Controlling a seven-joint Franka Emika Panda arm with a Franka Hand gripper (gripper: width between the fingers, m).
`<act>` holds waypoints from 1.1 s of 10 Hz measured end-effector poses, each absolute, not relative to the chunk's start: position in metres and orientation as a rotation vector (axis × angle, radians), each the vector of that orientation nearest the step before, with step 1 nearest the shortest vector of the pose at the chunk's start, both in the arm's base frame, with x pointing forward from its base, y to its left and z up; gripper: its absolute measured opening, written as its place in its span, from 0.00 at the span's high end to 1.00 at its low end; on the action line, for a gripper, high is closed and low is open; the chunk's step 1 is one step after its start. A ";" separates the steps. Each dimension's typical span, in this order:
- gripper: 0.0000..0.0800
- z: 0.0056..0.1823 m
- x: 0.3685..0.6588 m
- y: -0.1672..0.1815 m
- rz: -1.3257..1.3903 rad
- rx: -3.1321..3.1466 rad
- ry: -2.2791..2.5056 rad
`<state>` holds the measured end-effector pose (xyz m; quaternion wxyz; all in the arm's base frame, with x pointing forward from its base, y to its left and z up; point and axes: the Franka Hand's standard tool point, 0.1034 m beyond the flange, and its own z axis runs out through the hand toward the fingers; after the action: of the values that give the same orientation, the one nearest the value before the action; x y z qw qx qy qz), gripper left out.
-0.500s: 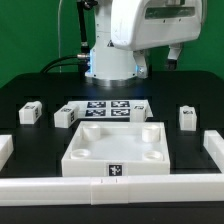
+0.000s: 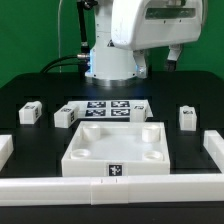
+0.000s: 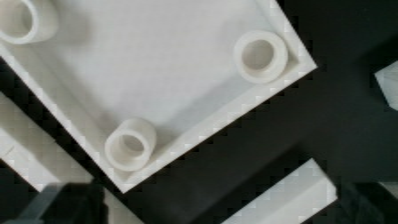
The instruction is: Assemble one leg
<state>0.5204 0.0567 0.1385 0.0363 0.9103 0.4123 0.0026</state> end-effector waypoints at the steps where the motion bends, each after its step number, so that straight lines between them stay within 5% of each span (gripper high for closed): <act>1: 0.19 0.138 0.520 0.057 0.007 2.796 1.266; 5: 0.19 0.131 0.515 0.052 0.048 2.756 1.353; 7: 0.19 0.109 0.486 0.029 0.096 2.656 1.551; 11: 0.19 0.076 0.480 0.031 0.062 2.430 1.878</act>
Offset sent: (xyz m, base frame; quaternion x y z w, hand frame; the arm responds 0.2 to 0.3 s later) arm 0.0000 0.0000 0.0000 0.0000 0.0000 0.0000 1.0000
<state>0.4798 0.0307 0.0757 0.0352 0.7906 0.6110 0.0202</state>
